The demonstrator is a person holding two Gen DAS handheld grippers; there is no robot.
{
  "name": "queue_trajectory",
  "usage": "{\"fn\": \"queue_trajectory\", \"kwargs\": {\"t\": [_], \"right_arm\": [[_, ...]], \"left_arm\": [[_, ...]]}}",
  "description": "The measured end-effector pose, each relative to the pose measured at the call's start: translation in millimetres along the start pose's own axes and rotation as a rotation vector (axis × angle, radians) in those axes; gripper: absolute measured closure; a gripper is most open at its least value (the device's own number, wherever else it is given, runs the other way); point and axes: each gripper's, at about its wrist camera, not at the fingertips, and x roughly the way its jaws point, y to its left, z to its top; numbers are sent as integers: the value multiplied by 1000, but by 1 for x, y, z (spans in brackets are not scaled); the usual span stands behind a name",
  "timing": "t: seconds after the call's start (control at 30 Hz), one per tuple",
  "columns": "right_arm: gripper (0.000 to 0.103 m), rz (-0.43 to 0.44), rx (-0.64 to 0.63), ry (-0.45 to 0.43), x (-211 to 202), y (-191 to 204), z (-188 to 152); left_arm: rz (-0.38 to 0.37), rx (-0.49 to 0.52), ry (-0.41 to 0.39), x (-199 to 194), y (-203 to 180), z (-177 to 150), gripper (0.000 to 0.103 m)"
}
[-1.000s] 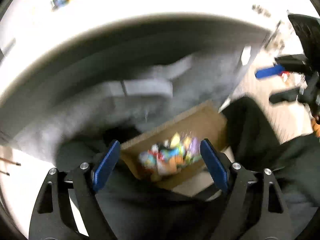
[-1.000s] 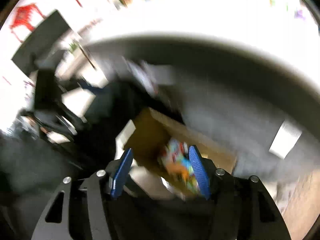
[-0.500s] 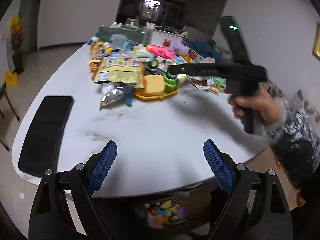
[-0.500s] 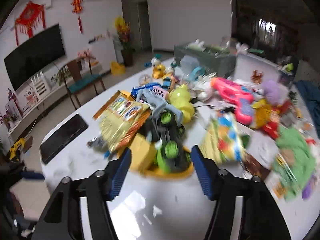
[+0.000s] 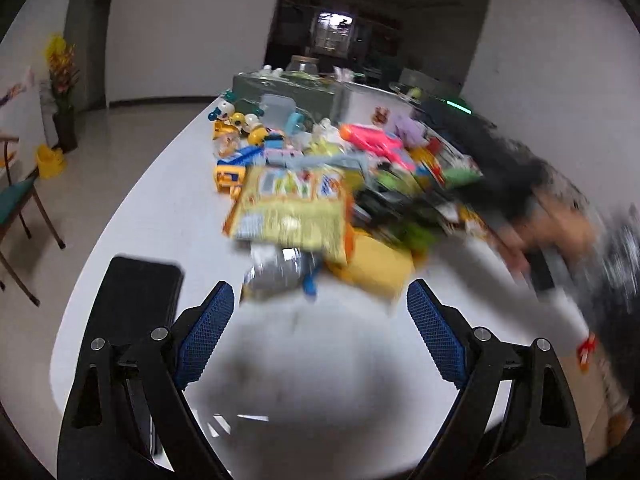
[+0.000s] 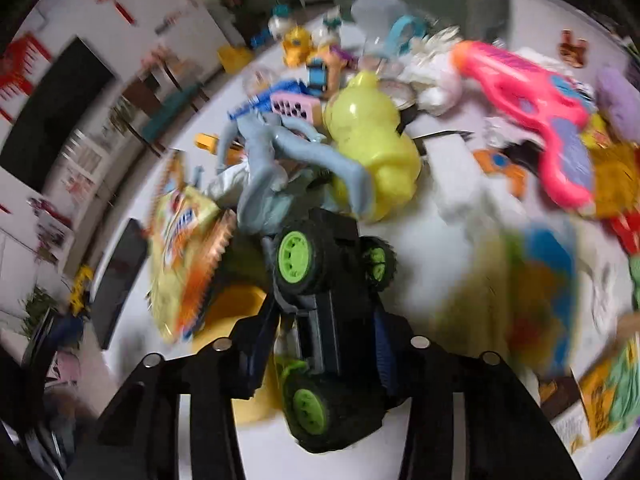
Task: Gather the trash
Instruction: 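Grasp the black toy car with the right tool while the left tool grasps the yellow snack bag, then lower both tools into the cardboard box and release the car and snack bag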
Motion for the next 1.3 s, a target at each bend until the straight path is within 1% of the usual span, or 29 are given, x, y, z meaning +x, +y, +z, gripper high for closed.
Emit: {"fn": "queue_trajectory", "kwargs": {"t": [0.03, 0.07, 0.1, 0.2, 0.27, 0.3, 0.33, 0.37, 0.4, 0.43, 0.47, 0.5, 0.53, 0.57, 0.6, 0.63, 0.7, 0.77, 0.87, 0.9, 1.0, 1.07, 1.1, 1.13, 1.23, 1.3], "right_arm": [[60, 3, 12, -34, -9, -4, -8], [60, 22, 32, -75, -22, -11, -18], [60, 35, 46, -106, -30, -15, -26], [60, 53, 68, -177, -56, -26, -45], [60, 49, 71, -187, -63, -31, -51], [62, 42, 78, -202, -67, -34, -56], [62, 58, 92, -220, -67, -34, -56], [62, 104, 112, -250, -73, -38, -56], [62, 82, 101, -270, -80, -38, -56], [62, -48, 47, -262, -80, -32, -56], [62, -85, 22, -247, -73, -29, -54], [62, -39, 37, -231, -69, -34, -55], [62, 21, 68, -229, -68, -39, -58], [62, 54, 92, -251, -71, -43, -61], [62, 50, 94, -274, -75, -44, -65], [62, 45, 93, -293, -81, -44, -70], [62, 59, 104, -332, -94, -42, -82], [62, 42, 89, -365, -106, -38, -93], [62, 46, 76, -405, -123, -30, -103], [62, 46, 78, -423, -128, -28, -106], [62, 69, 86, -470, -151, -19, -123], [62, 82, 64, -483, -167, -7, -146], [62, 90, 43, -480, -174, 2, -161], [62, 97, 34, -476, -177, 8, -172], [62, 138, 7, -418, -180, 32, -227], [62, 129, -21, -362, -173, 49, -264]], "left_arm": [[-6, -9, 4, 10, 1, 8, 17], [8, -12, 12, 20, 1, 16, 17], [46, -9, 27, 35, -1, 25, 17], [107, -20, 64, 68, 1, 42, 17], [110, -20, 119, 92, 1, 50, 17], [103, -20, 135, 100, 1, 51, 17], [84, -8, 164, 109, -1, 51, 17], [84, 10, 180, 115, -4, 50, 17], [109, 52, 186, 121, -9, 50, 13], [130, 104, 192, 125, -16, 46, 13], [146, 129, 197, 129, -18, 44, 13], [177, 152, 205, 134, -19, 41, 17], [187, 152, 200, 134, -18, 41, 41], [187, 145, 182, 129, -16, 42, 45], [142, 117, 166, 118, -12, 45, 50], [116, 95, 127, 105, -8, 48, 75], [100, 108, 55, 73, -8, 56, 77], [73, 103, -5, 45, -8, 61, 77], [-27, 110, -76, 1, -17, 70, 77], [-57, 113, -93, -8, -20, 71, 77], [-138, 113, -115, -33, -34, 64, 77], [-204, 124, -118, -52, -45, 49, 77], [-241, 153, -116, -66, -55, 33, 77], [-258, 176, -112, -71, -63, 23, 77], [-321, 276, -82, -97, -90, -26, 77], [-364, 340, -43, -110, -104, -65, 77]]}}
